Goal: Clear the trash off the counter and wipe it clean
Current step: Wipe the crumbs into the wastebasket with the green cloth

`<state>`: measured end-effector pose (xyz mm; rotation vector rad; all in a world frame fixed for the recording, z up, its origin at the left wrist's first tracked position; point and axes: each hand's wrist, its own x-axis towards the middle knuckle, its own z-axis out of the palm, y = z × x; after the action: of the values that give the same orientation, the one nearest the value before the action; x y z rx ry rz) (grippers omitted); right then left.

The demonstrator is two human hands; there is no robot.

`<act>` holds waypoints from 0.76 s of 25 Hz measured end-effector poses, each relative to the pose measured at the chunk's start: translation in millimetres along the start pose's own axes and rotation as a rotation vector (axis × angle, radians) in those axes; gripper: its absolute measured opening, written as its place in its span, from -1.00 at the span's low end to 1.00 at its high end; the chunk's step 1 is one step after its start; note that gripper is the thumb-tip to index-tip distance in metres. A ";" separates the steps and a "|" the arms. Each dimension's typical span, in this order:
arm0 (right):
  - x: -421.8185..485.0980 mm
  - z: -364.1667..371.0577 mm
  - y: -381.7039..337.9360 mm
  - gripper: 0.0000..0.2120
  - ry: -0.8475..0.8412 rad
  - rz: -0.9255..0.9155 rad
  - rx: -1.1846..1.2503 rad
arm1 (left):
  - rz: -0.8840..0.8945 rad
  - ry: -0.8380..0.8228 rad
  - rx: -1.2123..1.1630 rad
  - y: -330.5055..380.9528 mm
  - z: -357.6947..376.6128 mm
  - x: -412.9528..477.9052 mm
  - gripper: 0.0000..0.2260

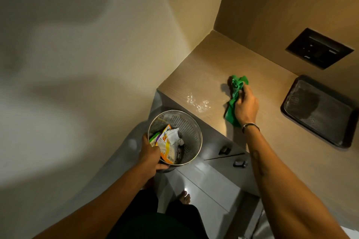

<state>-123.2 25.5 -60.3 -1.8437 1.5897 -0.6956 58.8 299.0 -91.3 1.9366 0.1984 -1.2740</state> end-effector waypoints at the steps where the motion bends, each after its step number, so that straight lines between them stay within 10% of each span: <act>1: 5.2 13.0 -0.4 -0.49 -0.010 0.015 -0.066 | 0.004 0.008 0.005 0.1 -1.1 2.0 -0.52; 14: -124.9 74.3 -51.8 -0.47 -0.695 -0.578 0.057 | -0.044 -0.008 0.008 18.4 -11.4 2.4 -0.51; 19: -97.0 34.9 -64.6 -0.61 -0.507 -0.406 0.266 | -0.031 -0.005 0.006 19.4 -13.9 5.7 -0.40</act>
<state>-68.5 131.7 -37.4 -1.9550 0.7736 -0.5178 81.5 293.9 -83.3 1.9423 0.2237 -1.3007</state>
